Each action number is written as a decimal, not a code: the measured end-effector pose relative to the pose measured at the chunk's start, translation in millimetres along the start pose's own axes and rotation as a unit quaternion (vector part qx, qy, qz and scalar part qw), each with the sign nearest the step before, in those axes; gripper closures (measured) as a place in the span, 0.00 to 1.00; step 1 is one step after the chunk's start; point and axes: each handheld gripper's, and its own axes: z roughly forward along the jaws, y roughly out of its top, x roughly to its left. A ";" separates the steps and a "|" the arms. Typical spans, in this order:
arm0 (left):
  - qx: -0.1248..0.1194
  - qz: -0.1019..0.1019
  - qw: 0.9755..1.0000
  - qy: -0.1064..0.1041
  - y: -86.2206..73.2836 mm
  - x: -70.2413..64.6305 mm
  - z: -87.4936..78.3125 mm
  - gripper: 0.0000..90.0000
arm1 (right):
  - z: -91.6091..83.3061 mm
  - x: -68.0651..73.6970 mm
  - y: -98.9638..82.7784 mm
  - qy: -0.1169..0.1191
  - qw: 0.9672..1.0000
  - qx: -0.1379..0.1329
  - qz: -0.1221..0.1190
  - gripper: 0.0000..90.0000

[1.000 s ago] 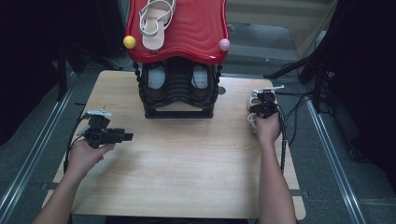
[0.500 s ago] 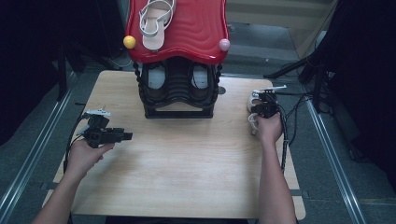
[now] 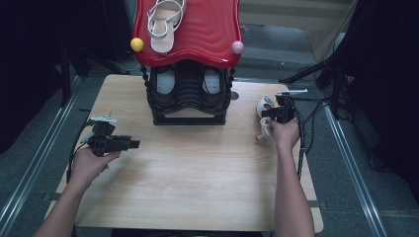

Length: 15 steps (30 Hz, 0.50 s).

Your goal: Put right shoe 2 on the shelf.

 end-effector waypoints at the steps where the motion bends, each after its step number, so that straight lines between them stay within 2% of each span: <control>1: 0.000 0.000 1.000 0.000 -0.1 0.4 -0.2 0.51 | -0.2 0.2 0.5 0.001 1.000 0.000 0.001 0.98; 3: -0.001 -0.001 1.000 -0.002 -0.1 0.7 -0.6 0.51 | 0.2 0.6 2.4 0.010 1.000 0.000 0.007 0.98; 8: -0.004 -0.003 1.000 -0.002 0.2 1.4 -1.5 0.51 | -4.8 8.2 9.9 0.023 1.000 0.008 0.001 0.98; 12: -0.001 0.000 1.000 -0.003 0.4 1.5 -1.5 0.51 | -10.5 15.0 16.2 0.040 0.999 -0.001 0.001 0.98; 15: -0.001 0.001 1.000 -0.003 0.6 0.8 -1.1 0.51 | -13.3 20.1 21.3 0.033 0.999 0.008 -0.008 0.98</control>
